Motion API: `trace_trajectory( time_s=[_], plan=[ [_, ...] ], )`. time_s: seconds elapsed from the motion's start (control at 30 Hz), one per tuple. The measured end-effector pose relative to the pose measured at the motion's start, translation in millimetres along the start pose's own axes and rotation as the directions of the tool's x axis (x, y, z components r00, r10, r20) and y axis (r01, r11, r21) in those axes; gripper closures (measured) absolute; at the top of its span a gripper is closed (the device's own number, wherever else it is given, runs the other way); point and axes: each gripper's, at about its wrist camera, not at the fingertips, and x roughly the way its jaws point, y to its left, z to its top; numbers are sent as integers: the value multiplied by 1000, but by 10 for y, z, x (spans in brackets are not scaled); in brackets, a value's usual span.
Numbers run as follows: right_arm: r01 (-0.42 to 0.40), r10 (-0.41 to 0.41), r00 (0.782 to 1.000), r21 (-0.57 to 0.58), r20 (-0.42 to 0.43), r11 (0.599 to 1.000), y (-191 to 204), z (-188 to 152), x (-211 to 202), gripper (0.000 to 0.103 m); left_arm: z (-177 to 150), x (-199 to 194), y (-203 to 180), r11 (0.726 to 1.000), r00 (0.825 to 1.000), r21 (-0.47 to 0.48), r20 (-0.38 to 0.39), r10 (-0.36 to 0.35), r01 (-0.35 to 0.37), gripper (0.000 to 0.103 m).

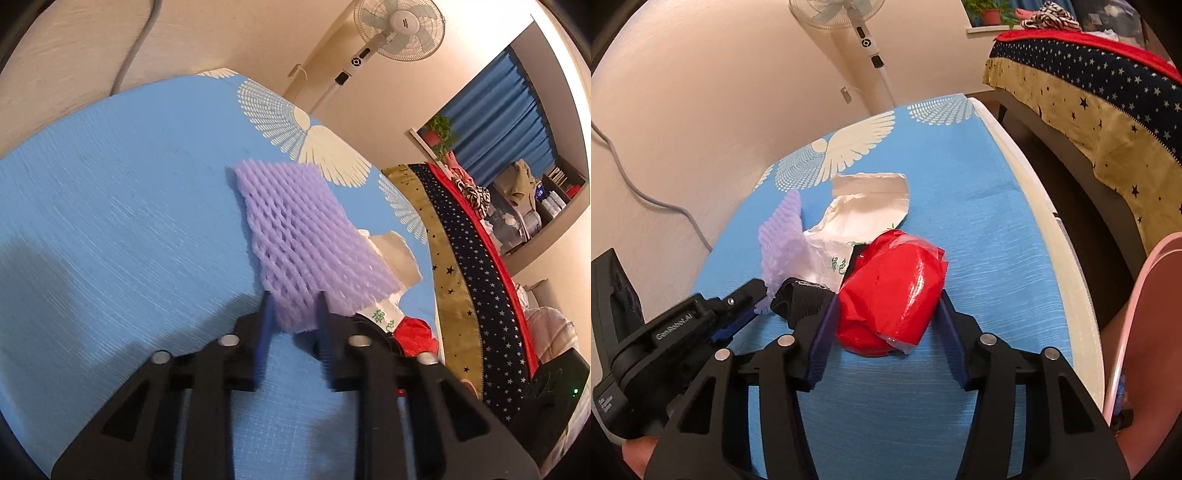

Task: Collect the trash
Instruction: 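Grasp the lavender foam mesh with the left tool while the right tool grasps the red plastic bag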

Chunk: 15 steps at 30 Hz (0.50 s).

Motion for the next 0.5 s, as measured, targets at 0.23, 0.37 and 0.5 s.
trace_trajectory(
  time_s=[0.23, 0.37, 0.5],
  plan=[
    [-2, 2, 1000, 0, 16, 1000, -17, -7, -169, 67, -11, -137, -73, 999, 999, 37, 31, 25, -26, 96],
    [15, -15, 1000, -1, 27, 1000, -28, -51, -289, 71, -5, -317, -115, 995, 995, 71, 78, 58, -64, 97],
    [26, -26, 999, -4, 46, 1000, -38, -62, -449, 78, -21, -478, -193, 991, 992, 103, 107, 71, -82, 97]
  ],
)
